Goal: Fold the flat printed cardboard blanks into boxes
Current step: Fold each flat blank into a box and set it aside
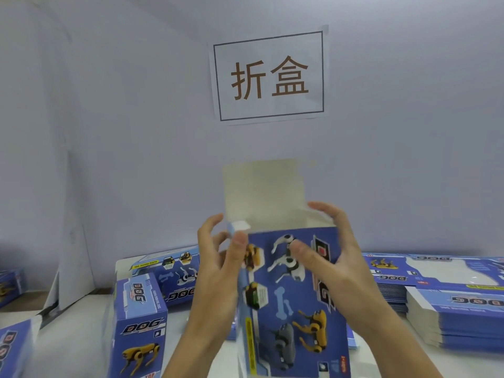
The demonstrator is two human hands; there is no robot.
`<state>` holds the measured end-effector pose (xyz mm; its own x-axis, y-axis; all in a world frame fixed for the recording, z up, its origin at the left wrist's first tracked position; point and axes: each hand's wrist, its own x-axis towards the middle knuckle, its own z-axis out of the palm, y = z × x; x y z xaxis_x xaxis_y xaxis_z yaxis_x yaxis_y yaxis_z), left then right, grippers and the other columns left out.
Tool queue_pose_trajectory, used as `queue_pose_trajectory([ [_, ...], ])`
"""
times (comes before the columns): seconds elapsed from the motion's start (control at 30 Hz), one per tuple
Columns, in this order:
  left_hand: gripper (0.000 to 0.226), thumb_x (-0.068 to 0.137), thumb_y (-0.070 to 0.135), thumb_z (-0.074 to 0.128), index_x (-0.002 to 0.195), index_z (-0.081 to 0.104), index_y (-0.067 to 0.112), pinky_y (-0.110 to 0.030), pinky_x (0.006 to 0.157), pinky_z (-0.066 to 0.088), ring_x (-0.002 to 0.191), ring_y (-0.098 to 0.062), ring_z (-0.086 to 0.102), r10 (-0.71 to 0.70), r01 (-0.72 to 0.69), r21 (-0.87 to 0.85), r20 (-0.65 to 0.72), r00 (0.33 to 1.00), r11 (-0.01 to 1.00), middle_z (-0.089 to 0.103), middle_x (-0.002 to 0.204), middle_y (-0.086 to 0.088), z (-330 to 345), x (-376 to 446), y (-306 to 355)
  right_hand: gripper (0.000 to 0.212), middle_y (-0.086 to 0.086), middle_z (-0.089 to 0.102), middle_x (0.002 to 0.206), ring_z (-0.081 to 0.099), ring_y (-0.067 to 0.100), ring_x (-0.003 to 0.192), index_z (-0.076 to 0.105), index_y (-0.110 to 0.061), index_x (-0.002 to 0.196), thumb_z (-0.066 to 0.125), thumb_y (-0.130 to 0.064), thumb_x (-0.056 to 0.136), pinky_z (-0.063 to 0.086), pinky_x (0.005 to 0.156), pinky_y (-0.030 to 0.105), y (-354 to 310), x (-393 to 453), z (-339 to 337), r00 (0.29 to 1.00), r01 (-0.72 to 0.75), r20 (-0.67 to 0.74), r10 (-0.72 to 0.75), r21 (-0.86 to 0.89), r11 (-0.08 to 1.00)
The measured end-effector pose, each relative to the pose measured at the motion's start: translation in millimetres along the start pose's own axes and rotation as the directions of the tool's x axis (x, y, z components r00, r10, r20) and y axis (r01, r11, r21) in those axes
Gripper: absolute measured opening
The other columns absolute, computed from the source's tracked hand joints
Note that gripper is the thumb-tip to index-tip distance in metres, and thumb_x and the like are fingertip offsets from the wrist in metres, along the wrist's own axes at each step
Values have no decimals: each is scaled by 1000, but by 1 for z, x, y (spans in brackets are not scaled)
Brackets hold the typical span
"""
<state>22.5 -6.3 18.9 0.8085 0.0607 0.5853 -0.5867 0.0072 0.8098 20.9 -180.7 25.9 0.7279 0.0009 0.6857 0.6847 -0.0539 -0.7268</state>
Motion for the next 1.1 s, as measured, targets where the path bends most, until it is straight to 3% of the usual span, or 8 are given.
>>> queue_pose_trajectory([
  [0.1,86,63,74,75,131,25,62,-12,74,49,108,7,61,-120,91,136,223,968,987,51,123,26,-11,2,-7,54,0,74,97,72,28,89,54,-41,120,76,-50,71,62,73,47,7,6,-9,969,-31,-232,78,201,979],
  [0.2,86,64,58,80,132,27,61,-6,69,50,97,17,62,-190,83,266,407,894,960,49,119,30,-18,1,-16,55,2,75,102,73,30,97,53,-33,121,73,-48,71,60,71,43,11,7,-17,930,-76,-308,200,372,925],
  [0.37,85,61,81,67,136,34,60,-16,85,52,107,3,65,-226,134,286,316,921,949,59,128,21,-20,3,-24,45,8,74,88,74,7,71,44,-19,138,58,-15,96,57,55,20,11,14,-16,953,-187,-128,274,461,867],
  [0.5,66,70,78,62,128,49,50,0,69,44,99,15,61,-202,157,194,242,949,968,69,106,30,-13,4,-20,71,2,74,112,75,30,93,37,-37,142,72,-28,82,62,64,40,18,6,-3,932,-362,141,334,382,850],
  [0.8,35,64,75,59,97,51,73,-4,59,46,87,13,65,-294,269,137,218,931,953,69,93,31,-12,6,-17,50,13,75,107,74,14,65,52,-12,132,68,-25,86,55,51,21,19,-7,-16,934,-356,162,317,452,818],
  [0.87,38,63,79,61,99,50,74,-14,72,49,94,8,66,-304,281,127,219,927,951,70,99,26,-13,4,-15,99,17,62,131,58,-13,46,40,1,144,82,-52,73,43,48,4,14,-9,-20,890,-454,266,371,426,782],
  [0.93,63,62,85,64,119,45,65,-24,84,50,106,0,65,-294,284,78,200,934,956,67,116,19,-14,4,-14,160,4,56,135,62,-16,57,33,-8,152,89,-72,17,45,58,2,20,-12,-24,849,-477,379,369,247,843],
  [1.1,85,62,79,71,135,31,62,-49,101,50,118,-13,62,-150,147,-109,-22,988,983,56,137,11,-13,7,-4,74,-5,69,126,68,25,112,44,-68,123,83,-32,71,59,88,41,17,-9,-16,847,-370,467,255,173,913],
])
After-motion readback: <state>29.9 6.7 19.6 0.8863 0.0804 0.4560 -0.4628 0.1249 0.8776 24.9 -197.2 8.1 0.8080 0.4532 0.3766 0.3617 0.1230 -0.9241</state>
